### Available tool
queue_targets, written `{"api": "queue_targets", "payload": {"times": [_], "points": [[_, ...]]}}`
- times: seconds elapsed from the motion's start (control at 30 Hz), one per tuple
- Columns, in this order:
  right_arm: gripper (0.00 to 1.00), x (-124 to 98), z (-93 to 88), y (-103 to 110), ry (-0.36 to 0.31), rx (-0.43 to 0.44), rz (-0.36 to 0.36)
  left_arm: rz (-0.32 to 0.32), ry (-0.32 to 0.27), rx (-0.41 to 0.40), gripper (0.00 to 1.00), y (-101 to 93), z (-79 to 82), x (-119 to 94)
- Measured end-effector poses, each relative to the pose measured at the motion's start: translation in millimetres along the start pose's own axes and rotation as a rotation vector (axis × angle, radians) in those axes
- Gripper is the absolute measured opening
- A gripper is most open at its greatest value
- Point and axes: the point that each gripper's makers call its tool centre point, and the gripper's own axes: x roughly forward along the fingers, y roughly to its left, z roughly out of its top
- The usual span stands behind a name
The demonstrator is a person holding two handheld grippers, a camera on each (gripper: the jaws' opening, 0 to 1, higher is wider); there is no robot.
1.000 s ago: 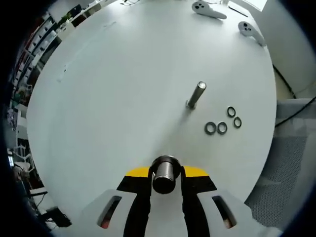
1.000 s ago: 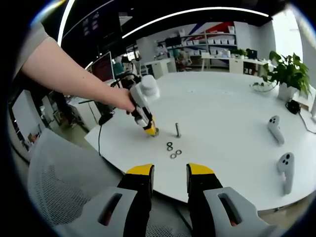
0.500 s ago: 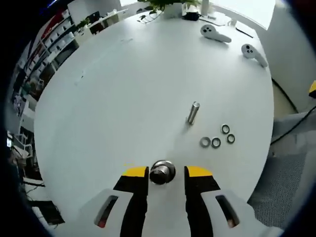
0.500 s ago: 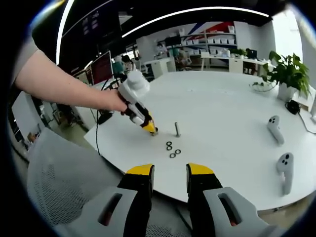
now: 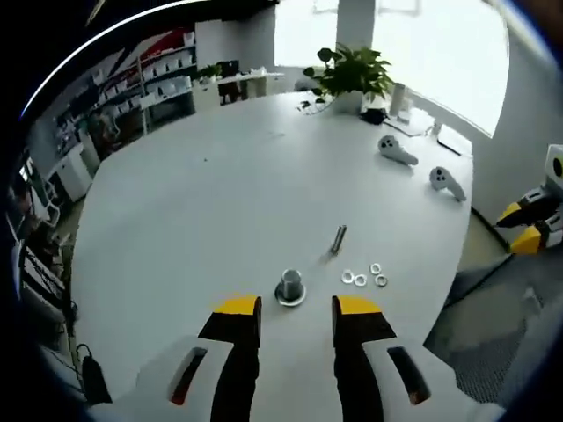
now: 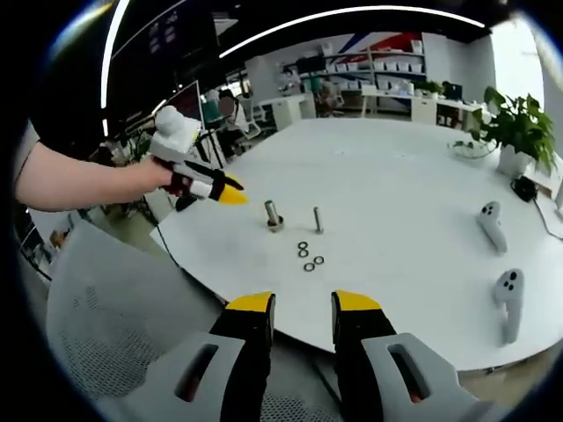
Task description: Place the washer onto the threaded stud by aligning its center hole with the stud, sliding it down to the base, and recovering from edge contact or off-axis alignment until the washer reaches the visible bottom stop.
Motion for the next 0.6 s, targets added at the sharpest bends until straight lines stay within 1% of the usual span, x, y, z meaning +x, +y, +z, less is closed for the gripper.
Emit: {"api": "queue_targets", "payload": {"times": [0.07, 0.17, 0.27, 0.33, 0.37, 0.43, 0.6], "points": [[0.28, -0.1, -2.7, -2.6, 0.012, 0.016, -0.012, -0.011, -0.013, 0.002, 0.30, -4.9, -3.5, -8.4], [0.28, -0.7, -4.0, -4.1, 0.017, 0.015, -0.021, -0.020, -0.031, 0.018, 0.30, -13.6, -8.2, -22.4], [0.28, -1.0, -4.7, -5.2, 0.019, 0.026, -0.026, -0.038, -0.056, 0.002, 0.31, -18.1, -10.0, -38.0], [0.28, -1.3, -5.3, -5.8, 0.021, 0.030, -0.030, -0.033, -0.121, -0.003, 0.32, -20.3, -3.2, -53.8], [0.28, -1.5, -5.6, -6.0, 0.022, 0.033, -0.032, -0.031, -0.139, -0.008, 0.32, -20.7, -2.5, -64.1], [0.28, -1.6, -7.0, -8.0, 0.027, 0.039, -0.042, -0.029, -0.138, -0.013, 0.32, -20.1, -4.8, -75.3], [0.28, -3.2, -5.3, -10.7, 0.018, 0.044, -0.059, -0.027, -0.167, -0.027, 0.32, -20.0, -6.7, -100.1]]}}
